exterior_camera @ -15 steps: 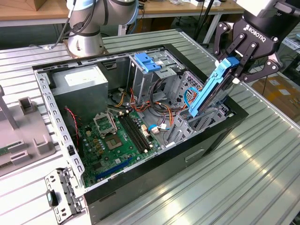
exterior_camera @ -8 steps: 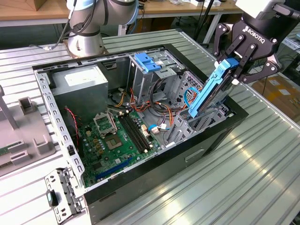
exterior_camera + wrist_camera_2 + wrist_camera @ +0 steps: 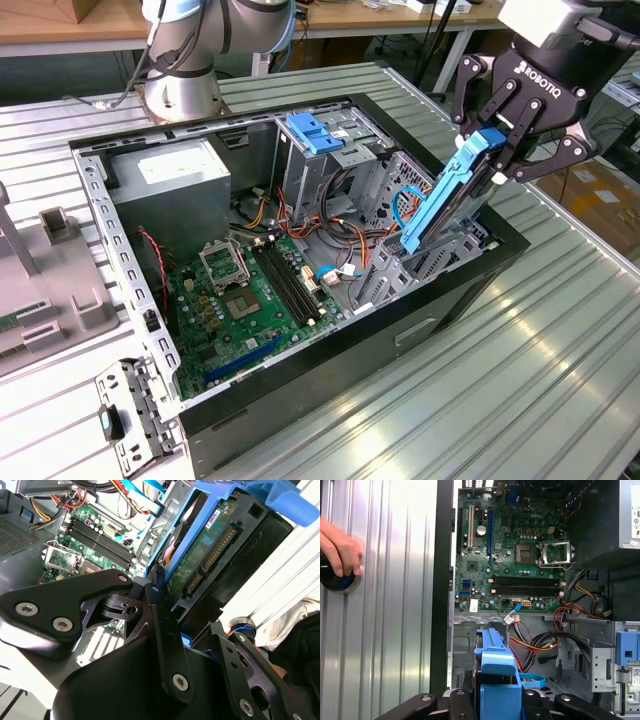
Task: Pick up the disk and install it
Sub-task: 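Insert the disk into the insertion slot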
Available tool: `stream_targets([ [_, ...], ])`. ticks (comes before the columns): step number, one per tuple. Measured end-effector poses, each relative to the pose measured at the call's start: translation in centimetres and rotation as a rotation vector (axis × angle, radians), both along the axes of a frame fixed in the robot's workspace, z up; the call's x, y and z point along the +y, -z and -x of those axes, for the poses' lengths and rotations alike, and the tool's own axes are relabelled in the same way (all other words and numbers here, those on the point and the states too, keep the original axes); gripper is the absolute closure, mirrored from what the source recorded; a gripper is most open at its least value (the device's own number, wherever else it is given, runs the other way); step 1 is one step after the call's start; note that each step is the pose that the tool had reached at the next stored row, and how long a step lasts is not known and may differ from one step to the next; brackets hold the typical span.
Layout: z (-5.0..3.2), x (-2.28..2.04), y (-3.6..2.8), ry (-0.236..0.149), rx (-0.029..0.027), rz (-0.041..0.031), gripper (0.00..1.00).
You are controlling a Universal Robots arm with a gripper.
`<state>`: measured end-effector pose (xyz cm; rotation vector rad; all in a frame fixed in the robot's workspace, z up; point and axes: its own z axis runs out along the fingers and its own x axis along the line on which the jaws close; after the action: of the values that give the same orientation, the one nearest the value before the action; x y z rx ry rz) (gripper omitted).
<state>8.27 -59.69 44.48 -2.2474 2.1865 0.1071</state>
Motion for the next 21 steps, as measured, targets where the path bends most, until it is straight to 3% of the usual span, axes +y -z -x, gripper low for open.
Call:
stream_targets([
  [4,0.00,0.46,0.14,0.000,-0.0001,0.0000,0.64],
  [10,0.11,0.63,0.72,0.000,0.0000,0.0003,0.64],
  [13,0.14,1.18,1.04,0.001,0.0000,0.0001,0.64],
  [21,0.50,1.30,2.02,0.016,0.0000,0.0001,0.64],
])
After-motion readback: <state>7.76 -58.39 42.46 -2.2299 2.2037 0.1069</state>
